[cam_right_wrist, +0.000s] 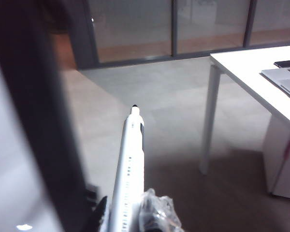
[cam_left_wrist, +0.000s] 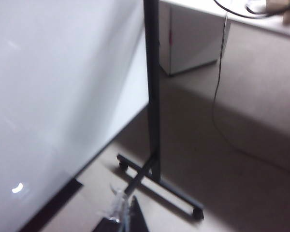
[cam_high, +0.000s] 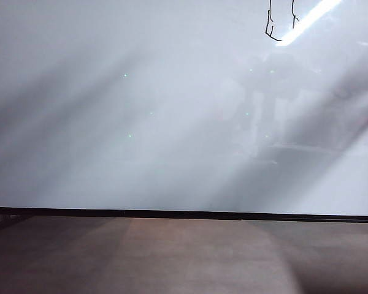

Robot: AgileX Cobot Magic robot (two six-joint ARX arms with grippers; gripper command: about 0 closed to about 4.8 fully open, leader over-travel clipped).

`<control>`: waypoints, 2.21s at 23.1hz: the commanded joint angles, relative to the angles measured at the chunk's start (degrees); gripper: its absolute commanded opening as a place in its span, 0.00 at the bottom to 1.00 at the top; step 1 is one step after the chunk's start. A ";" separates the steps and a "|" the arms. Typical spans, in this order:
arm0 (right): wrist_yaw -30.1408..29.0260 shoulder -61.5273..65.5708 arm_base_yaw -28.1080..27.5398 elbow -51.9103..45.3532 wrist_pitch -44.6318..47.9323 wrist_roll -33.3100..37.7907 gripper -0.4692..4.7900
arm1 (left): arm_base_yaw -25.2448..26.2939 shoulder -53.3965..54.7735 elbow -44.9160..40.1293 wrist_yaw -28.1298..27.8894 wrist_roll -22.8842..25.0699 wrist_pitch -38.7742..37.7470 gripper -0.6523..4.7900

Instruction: Reach to the right to find the marker pen, pick it up, and write the number 0 on the whiteboard.

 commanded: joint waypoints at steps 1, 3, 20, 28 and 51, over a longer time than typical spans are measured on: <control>-1.46 5.29 0.04 0.24 7.32 -1.60 0.08 | 0.02 -0.42 -2.89 0.22 0.02 5.31 0.11; -1.75 9.77 0.04 0.24 11.02 -1.60 0.08 | 0.02 0.24 -3.21 0.02 -0.07 4.96 0.11; -1.88 22.27 5.33 0.61 18.49 -7.61 0.08 | 0.04 1.07 -3.41 -0.20 -0.04 3.39 0.11; -0.94 25.59 5.25 3.41 16.11 -7.93 0.08 | 0.04 1.07 -3.45 -0.22 -0.07 1.27 0.11; -3.08 24.06 5.03 8.66 6.49 -8.66 0.08 | 0.04 0.72 -3.45 -0.39 0.15 0.85 0.11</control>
